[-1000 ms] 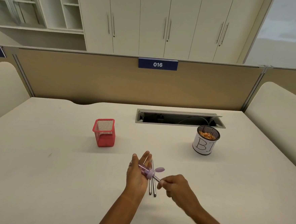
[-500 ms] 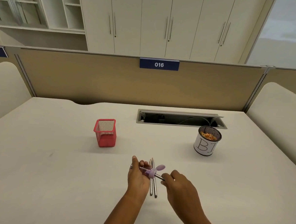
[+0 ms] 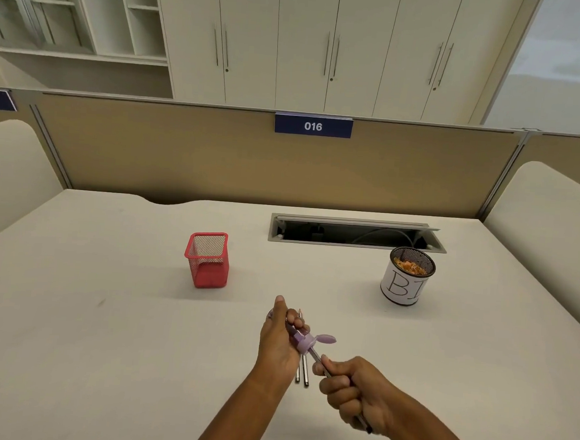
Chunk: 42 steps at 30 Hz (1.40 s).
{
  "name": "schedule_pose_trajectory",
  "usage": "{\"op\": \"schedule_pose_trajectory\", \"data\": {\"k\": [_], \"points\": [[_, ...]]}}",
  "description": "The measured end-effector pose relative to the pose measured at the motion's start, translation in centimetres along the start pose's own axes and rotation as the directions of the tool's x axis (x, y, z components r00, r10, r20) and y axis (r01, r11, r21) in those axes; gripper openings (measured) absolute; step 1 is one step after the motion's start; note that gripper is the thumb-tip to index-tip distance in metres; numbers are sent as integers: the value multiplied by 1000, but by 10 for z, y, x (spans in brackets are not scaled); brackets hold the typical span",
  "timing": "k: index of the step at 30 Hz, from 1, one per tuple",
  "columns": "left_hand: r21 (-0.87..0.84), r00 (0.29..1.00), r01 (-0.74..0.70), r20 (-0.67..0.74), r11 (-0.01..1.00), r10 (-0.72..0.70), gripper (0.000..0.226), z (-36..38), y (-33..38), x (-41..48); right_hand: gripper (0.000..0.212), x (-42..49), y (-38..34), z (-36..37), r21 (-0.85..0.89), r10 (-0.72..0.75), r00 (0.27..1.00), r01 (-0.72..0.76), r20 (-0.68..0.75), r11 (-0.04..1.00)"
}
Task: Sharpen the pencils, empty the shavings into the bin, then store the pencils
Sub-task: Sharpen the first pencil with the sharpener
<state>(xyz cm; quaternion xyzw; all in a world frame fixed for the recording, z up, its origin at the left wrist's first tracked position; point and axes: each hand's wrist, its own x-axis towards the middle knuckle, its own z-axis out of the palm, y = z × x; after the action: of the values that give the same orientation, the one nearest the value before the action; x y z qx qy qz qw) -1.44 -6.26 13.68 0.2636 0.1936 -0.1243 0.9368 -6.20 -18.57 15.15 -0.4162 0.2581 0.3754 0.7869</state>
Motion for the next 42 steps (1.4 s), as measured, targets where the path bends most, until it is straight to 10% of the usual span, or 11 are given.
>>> {"op": "schedule_pose_trajectory", "data": {"k": [3, 8, 11, 15, 19, 23, 28, 31, 34, 37, 42], "points": [[3, 1000, -4, -23, 1000, 4, 52, -5, 0, 7, 25, -1, 4, 4, -285, -192, 975, 155, -109, 946], [-117, 996, -54, -81, 992, 44, 32, -7, -1, 8, 23, 9, 23, 2, -983, -836, 519, 54, 178, -176], [-141, 997, -44, -73, 989, 34, 37, -6, -1, 5, 37, 18, 29, -5, -911, -837, 444, -97, 321, -401], [-90, 998, -46, -52, 995, 41, 38, -3, 1, 2, 28, 18, 30, -2, -874, -822, 447, -155, 353, -460], [-47, 999, -48, -11, 998, 48, 37, -7, 2, 9, 29, 9, 17, 12, -935, -743, 669, 251, -20, 252], [-34, 999, -22, 46, 999, 24, 38, -13, 1, 13, 27, 0, 5, 1, -341, -215, 970, 165, -115, 926], [-20, 999, -1, 52, 1000, 2, 55, -11, 2, 9, 12, 3, 1, -2, 3, 27, 998, -27, 59, 1000], [-25, 1000, -15, -22, 1000, 14, 42, -8, -1, 7, 23, 2, 5, 11, -476, -304, 942, 204, -142, 856], [-47, 995, -38, -94, 998, 33, 38, -8, -2, 3, 16, 2, 15, 12, -906, -744, 668, 299, -25, 299], [-107, 994, -44, -105, 993, 33, 39, -11, -3, 3, 36, 9, 31, 2, -963, -855, 452, 36, 253, -266], [-78, 997, -48, -70, 996, 43, 39, -12, -7, -1, 25, 17, 38, -1, -895, -835, 420, -104, 355, -433]]}}
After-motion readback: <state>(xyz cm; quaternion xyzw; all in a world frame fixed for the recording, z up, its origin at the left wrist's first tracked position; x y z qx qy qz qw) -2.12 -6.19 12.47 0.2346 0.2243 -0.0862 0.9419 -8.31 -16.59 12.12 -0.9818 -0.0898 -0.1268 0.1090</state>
